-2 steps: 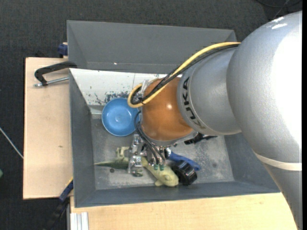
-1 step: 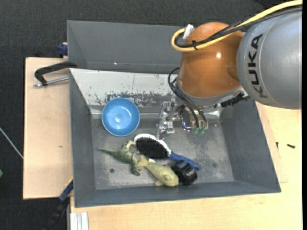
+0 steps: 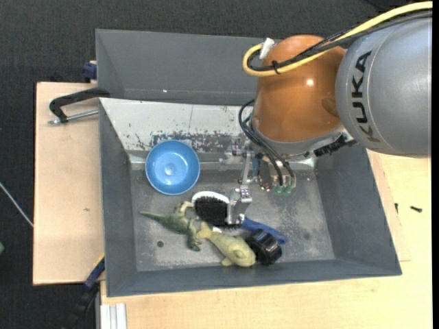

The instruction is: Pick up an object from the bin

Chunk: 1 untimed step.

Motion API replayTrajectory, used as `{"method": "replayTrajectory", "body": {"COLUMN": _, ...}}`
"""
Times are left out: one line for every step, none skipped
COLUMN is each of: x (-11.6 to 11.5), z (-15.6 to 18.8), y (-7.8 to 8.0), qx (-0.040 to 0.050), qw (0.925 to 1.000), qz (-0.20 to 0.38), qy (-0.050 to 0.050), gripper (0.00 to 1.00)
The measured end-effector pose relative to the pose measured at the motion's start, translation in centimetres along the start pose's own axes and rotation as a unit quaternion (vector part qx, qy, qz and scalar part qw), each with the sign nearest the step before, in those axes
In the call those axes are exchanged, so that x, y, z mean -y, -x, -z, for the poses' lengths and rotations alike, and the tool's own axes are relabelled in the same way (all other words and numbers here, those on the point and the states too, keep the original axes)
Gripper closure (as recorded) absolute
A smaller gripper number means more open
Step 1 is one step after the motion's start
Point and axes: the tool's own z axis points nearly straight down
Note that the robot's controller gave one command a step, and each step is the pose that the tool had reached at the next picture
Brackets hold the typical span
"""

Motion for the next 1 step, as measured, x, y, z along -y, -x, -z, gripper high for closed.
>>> {"method": "replayTrajectory", "body": {"x": -1.55, "z": -15.77, "y": -0.33, "qx": -0.0044, "qw": 0.9984, "qz": -0.056, "qy": -0.001, "gripper": 0.00}}
